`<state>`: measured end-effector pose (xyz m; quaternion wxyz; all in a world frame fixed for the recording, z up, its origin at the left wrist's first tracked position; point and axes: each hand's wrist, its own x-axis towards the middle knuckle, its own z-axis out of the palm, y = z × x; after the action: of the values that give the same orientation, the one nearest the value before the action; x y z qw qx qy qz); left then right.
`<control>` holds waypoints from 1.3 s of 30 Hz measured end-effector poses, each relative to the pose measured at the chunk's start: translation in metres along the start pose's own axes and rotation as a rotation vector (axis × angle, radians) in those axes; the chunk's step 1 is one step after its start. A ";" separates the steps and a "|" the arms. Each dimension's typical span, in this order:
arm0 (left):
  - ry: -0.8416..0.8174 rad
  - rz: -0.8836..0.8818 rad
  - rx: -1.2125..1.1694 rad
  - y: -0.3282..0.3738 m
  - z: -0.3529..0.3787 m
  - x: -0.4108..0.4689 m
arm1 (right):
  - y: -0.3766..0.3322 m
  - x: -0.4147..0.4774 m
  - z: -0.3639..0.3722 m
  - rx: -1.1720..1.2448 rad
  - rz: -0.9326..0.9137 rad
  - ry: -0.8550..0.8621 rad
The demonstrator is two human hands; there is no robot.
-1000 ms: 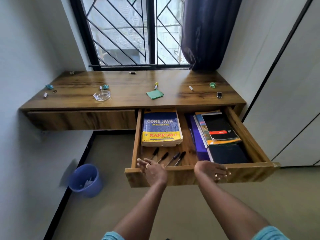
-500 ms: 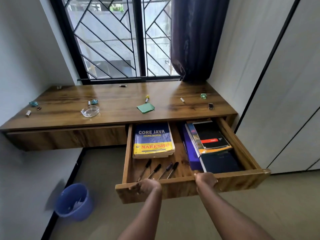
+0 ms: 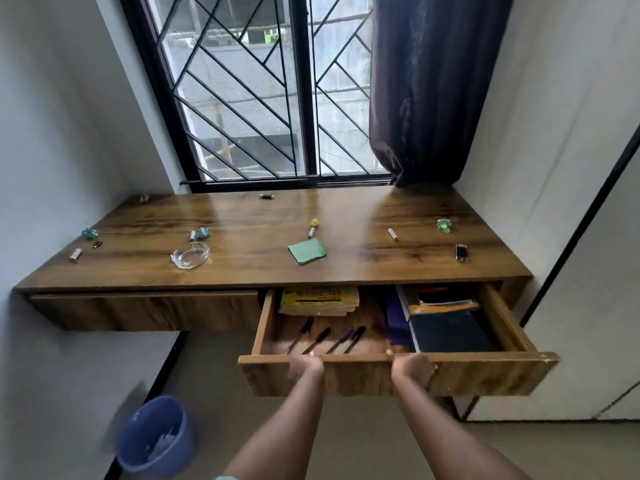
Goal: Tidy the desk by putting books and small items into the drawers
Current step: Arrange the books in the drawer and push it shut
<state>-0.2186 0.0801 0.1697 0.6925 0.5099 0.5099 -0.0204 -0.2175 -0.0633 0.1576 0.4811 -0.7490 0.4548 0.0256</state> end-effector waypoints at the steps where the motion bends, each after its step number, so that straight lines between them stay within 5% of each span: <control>1: -0.021 0.030 -0.002 0.007 0.006 -0.002 | -0.006 0.011 0.005 0.025 -0.009 -0.026; 5: -0.083 0.080 0.010 0.022 0.031 0.010 | -0.024 0.043 0.022 -0.035 -0.107 -0.144; 17: -0.021 0.098 -0.070 0.072 0.115 0.077 | -0.102 0.094 0.069 0.199 0.075 0.040; 28: 0.071 0.097 -0.122 0.100 0.162 0.102 | -0.142 0.145 0.092 0.557 0.175 -0.036; 35: -0.046 0.063 0.229 0.112 0.162 0.108 | -0.156 0.135 0.085 0.431 0.149 0.005; 39: -0.201 -0.017 0.412 0.127 0.162 0.146 | -0.169 0.127 0.072 0.110 0.069 -0.079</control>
<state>0.0317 0.0952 0.1439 0.6209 0.6316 0.4278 -0.1804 0.0049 -0.0717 0.1767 0.5381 -0.7035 0.4619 0.0466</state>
